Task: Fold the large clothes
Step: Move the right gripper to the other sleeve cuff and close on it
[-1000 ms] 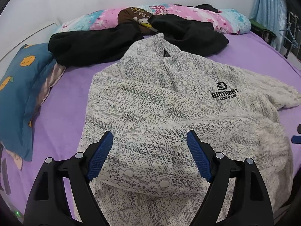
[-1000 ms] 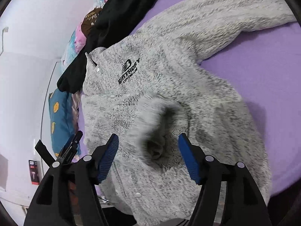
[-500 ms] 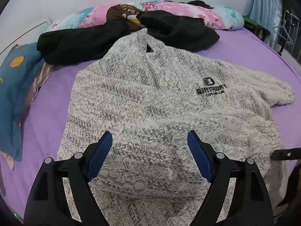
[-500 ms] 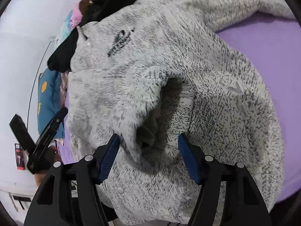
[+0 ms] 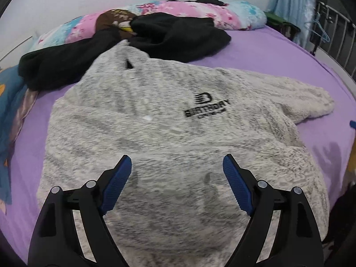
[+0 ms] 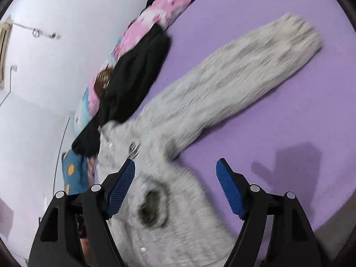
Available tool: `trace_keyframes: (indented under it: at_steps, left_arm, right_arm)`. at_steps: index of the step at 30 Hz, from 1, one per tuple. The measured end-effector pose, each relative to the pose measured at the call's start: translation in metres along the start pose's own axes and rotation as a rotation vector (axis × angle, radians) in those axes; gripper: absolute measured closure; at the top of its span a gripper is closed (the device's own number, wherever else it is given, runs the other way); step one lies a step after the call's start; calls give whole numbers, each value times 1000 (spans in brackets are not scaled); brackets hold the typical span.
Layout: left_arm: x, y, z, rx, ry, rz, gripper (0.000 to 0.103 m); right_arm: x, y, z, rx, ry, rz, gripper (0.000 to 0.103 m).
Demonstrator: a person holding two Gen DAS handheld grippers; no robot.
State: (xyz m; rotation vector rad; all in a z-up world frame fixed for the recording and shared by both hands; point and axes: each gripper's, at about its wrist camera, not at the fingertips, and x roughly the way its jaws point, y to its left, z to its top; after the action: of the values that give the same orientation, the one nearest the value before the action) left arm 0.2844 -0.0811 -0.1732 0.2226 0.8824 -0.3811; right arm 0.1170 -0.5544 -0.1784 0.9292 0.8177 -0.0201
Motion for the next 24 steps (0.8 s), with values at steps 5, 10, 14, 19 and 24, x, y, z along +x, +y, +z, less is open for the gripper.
trace_keyframes:
  at_steps: [5, 10, 14, 19, 24]
  left_arm:
    - [19, -20, 5, 14, 18, 7, 22]
    - [37, -27, 9, 11, 34, 31, 22]
    - [44, -29, 20, -29, 29, 15, 22]
    - [40, -38, 26, -50, 12, -63, 22]
    - [21, -49, 23, 8, -42, -117, 19]
  right_arm:
    - [-28, -57, 40, 80, -85, 24, 28]
    - [-29, -101, 72, 132, -159, 60, 28]
    - [-19, -134, 90, 197, -179, 64, 28]
    - [-10, -154, 112, 206, -188, 42, 28]
    - [6, -175, 126, 252, -189, 15, 28]
